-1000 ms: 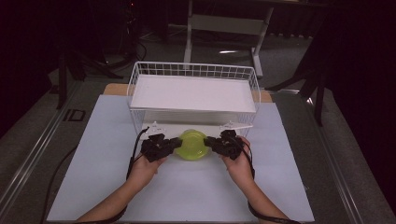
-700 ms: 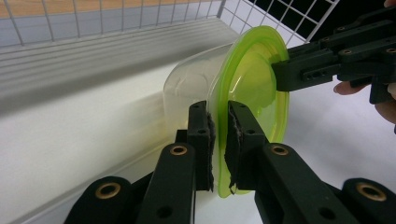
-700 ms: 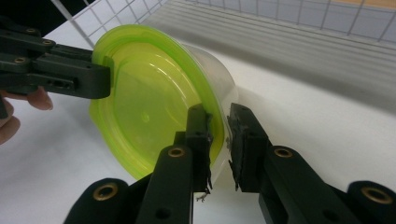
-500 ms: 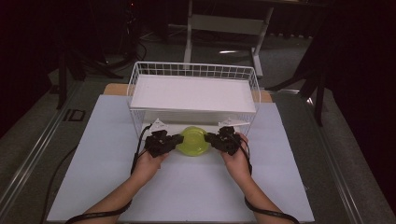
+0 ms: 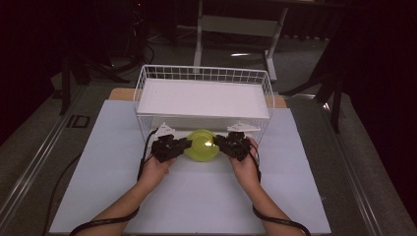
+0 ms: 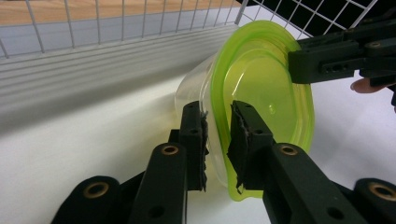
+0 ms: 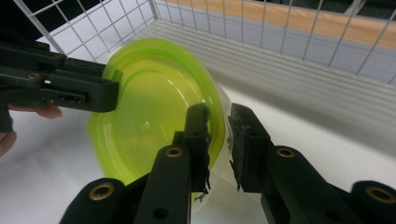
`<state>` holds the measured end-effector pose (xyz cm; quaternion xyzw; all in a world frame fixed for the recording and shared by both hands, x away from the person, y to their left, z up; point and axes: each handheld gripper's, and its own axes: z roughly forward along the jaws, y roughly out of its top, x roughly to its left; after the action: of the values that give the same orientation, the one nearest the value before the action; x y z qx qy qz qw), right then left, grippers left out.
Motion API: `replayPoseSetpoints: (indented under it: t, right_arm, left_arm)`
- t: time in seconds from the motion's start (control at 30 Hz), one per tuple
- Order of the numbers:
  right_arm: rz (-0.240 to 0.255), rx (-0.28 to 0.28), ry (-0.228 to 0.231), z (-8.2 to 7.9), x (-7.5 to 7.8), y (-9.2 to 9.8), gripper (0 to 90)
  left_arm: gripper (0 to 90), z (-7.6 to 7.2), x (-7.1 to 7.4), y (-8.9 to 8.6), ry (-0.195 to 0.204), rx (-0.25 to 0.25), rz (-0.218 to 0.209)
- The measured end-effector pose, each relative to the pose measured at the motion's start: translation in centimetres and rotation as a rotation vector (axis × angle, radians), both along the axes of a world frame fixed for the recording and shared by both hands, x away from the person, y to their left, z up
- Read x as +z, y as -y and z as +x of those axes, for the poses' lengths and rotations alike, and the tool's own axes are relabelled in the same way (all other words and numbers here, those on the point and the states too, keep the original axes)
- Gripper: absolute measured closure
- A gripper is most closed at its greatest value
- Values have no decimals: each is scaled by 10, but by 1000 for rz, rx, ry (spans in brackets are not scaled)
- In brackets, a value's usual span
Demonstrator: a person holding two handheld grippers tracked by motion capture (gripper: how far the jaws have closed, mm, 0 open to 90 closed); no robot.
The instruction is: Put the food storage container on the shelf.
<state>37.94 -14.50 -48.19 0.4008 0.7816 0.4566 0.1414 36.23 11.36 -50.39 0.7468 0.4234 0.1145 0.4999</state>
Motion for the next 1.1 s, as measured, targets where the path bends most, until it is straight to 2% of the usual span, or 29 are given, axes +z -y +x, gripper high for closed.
replayPoseSetpoints:
  t: [0.13,0.23,0.3,0.4,0.5,0.6,0.87,0.93,1.1]
  right_arm:
    - [-2,-8,32,3,-1,-1,764]
    - [-22,-32,67,4,-2,-3,715]
    - [-18,-48,88,6,-3,-4,697]
    - [-3,-57,91,8,-3,-4,673]
    - [-1,-57,87,9,-1,-5,630]
    - [-3,-61,88,9,-1,-5,630]
    - [8,-72,100,6,0,-5,602]
    - [16,-72,88,5,-1,-6,595]
    - [27,-64,97,-3,-1,-6,596]
  left_arm:
    - [729,1,0,1,17,16,5]
    - [711,3,0,2,25,31,4]
    - [703,5,0,2,30,36,4]
    - [696,6,0,2,30,37,-4]
    - [651,8,0,3,33,44,-3]
    - [642,10,0,5,29,51,-5]
    - [578,11,4,3,55,82,-14]
    - [578,11,4,2,60,86,-10]
    - [550,6,4,-2,58,89,-27]
